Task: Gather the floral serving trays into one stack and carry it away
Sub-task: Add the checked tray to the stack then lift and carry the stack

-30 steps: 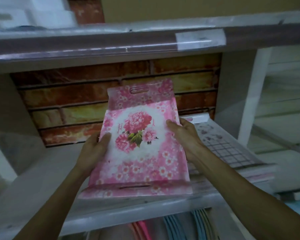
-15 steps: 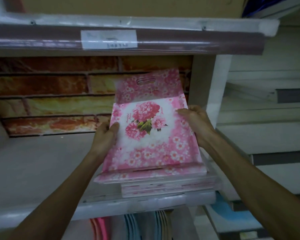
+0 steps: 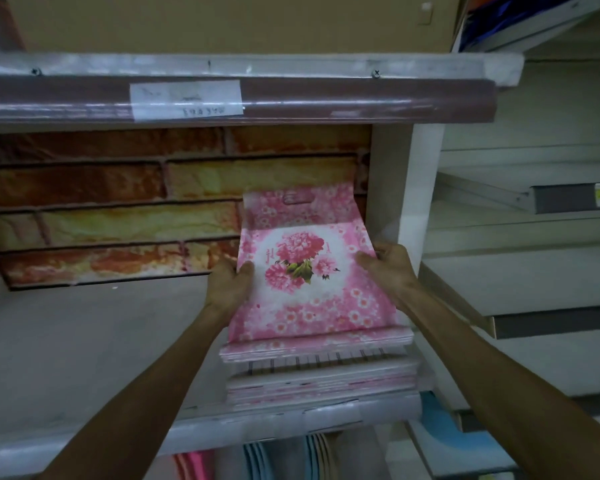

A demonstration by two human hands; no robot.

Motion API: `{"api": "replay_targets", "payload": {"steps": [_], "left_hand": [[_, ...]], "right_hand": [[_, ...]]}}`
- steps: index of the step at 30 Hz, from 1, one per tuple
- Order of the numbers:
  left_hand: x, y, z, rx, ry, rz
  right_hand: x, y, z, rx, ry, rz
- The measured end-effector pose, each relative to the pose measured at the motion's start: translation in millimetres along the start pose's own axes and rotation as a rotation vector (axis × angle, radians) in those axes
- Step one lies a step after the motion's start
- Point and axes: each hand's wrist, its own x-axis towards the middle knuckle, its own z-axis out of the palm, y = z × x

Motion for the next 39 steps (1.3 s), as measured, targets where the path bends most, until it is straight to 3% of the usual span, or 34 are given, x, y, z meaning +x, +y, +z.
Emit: {"api": "replay_targets", "payload": {"steps": [9, 25, 34, 39], "left_hand": [[8, -24, 11, 0.363, -0.142, -0.036], [11, -28, 20, 0.676, -0.251, 0.023], [9, -33, 4, 0.433, -0.275, -0.077], [0, -29, -20, 0.144, -0.434, -0.08]], "right_hand": [[19, 35, 6, -0.366, -0.02, -0.005], [29, 68, 17, -0.585, -0.021, 0.036], [34, 76, 17, -0.598, -0.021, 0.005], [32, 75, 14, -0.538, -0.057, 0.0]]}}
